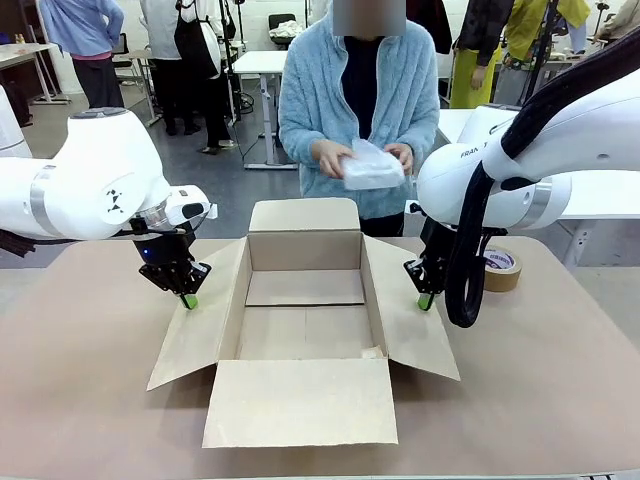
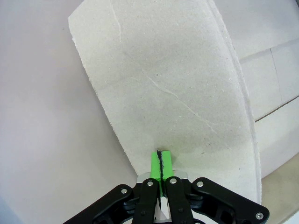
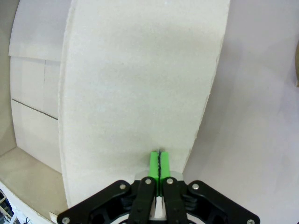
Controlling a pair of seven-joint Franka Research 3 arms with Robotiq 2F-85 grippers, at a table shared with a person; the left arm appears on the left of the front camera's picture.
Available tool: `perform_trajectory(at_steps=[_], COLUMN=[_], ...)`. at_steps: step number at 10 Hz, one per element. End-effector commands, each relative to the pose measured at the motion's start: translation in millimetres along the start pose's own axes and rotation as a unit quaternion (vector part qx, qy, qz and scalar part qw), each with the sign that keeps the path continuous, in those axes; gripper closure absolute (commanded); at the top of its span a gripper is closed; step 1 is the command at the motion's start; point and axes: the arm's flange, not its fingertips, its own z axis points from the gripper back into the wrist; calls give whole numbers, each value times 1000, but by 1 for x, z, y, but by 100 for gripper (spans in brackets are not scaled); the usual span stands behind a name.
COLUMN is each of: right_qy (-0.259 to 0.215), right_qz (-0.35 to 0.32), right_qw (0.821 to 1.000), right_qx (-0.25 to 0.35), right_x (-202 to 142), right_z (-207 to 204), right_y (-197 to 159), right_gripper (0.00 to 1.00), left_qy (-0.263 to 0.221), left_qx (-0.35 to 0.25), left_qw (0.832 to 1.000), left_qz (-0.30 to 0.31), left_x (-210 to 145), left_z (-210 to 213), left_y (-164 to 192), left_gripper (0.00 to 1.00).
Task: Wrap the clocks to prevent damage.
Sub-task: Once the human has placed the objects inside and stepped back, release both hands from the side flaps of the Package Box.
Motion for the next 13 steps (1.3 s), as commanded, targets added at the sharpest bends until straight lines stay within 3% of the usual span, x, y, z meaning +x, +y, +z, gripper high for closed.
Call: perform_trajectory(at_steps=[1, 13], right_qy=[1, 1], right_qz=[1, 1], right_qw=[1000, 1000], right_qx=[0, 0], right_x=[-1, -1], right_z=[1, 1], right_y=[1, 1], right_gripper=[99, 99], left_qy=[2, 2], left_qx=[6, 6], left_qw=[1000, 1000], left_qz=[5, 5], left_x=[-1, -1], left_z=[-1, -1], left_y=[0, 0], left_gripper=[99, 99])
